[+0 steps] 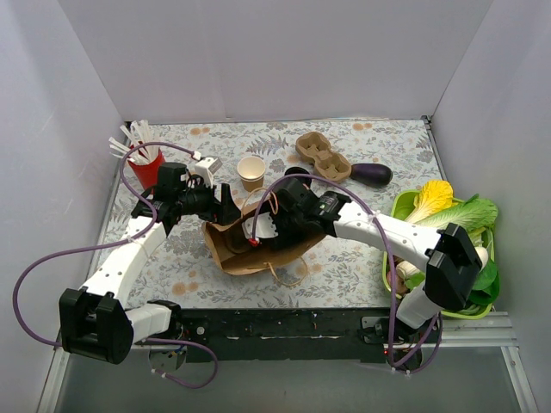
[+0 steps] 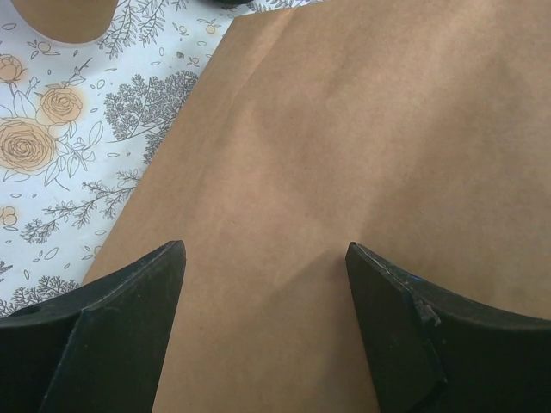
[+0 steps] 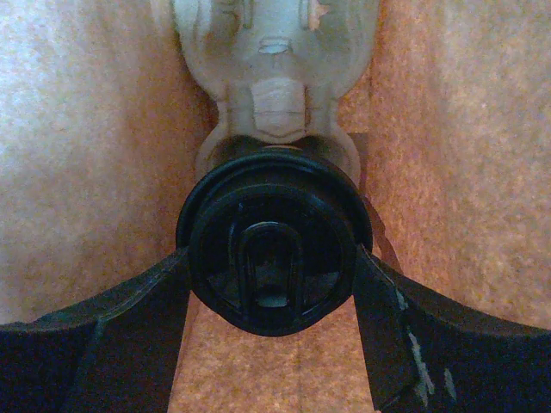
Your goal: Pack the takeout coffee
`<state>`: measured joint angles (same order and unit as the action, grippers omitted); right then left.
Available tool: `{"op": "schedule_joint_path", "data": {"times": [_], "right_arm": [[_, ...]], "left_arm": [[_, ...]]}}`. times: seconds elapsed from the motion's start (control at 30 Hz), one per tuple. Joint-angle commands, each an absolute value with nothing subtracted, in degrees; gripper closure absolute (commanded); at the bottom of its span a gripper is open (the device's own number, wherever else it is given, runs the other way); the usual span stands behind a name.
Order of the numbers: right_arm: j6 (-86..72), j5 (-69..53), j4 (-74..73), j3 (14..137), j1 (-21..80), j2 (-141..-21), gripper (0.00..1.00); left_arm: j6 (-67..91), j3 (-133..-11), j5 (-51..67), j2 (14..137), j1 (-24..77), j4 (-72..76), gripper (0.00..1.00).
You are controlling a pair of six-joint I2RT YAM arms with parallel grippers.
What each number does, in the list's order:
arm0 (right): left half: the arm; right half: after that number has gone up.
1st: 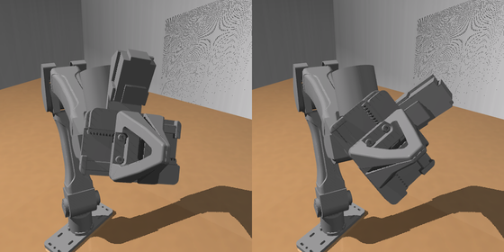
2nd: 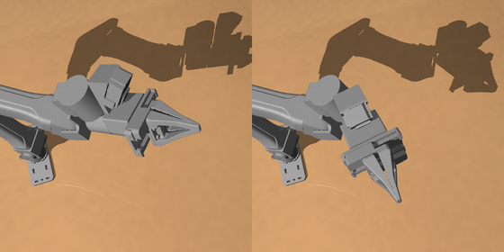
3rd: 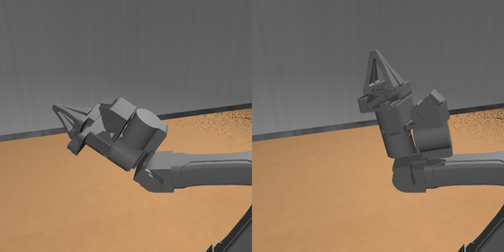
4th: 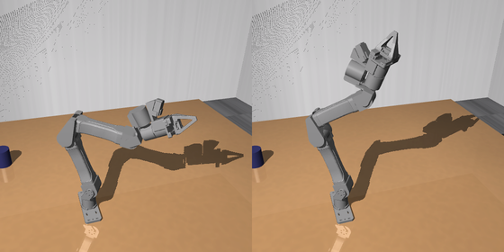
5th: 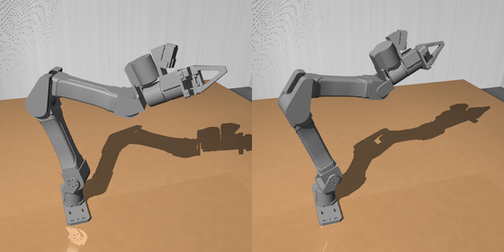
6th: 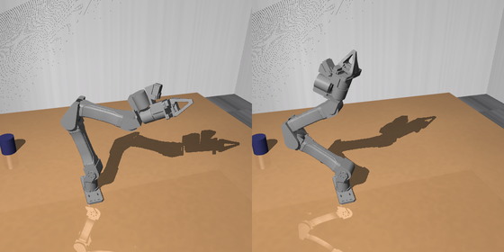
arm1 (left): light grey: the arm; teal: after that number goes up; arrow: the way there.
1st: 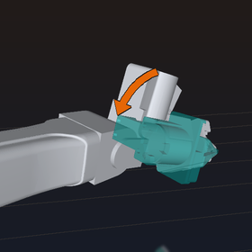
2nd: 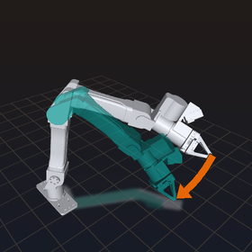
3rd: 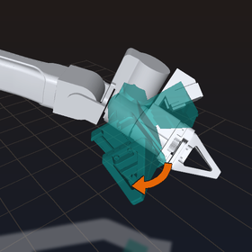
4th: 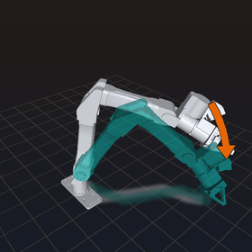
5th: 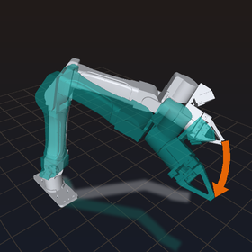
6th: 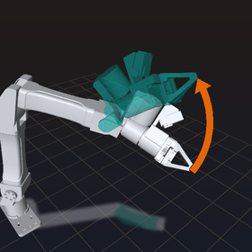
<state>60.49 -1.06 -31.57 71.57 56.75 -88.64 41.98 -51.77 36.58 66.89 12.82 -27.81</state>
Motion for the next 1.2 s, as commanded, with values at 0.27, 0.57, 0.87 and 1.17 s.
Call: {"op": "schedule_joint_path", "data": {"times": [0.27,0.57,0.87,1.17], "right_arm": [[64.69,-6.85,-36.99,73.92,52.47,-95.80,0.99],[66.61,-8.60,-41.30,76.90,51.07,-100.89,0.99],[72.42,-9.40,-51.84,81.56,49.92,-103.54,0.99],[74.62,-10.55,-60.64,93.51,49.92,-107.57,0.88]], "left_arm": [[39.55,-51.59,37.18,67.41,11.25,-28.39,0.24],[39.02,-52.47,36.39,68.29,10.28,-29.27,0.24],[39.11,-54.67,36.12,68.38,9.41,-29.62,0.24],[38.23,-56.51,35.77,66.62,8.35,-30.59,0.23]]}}
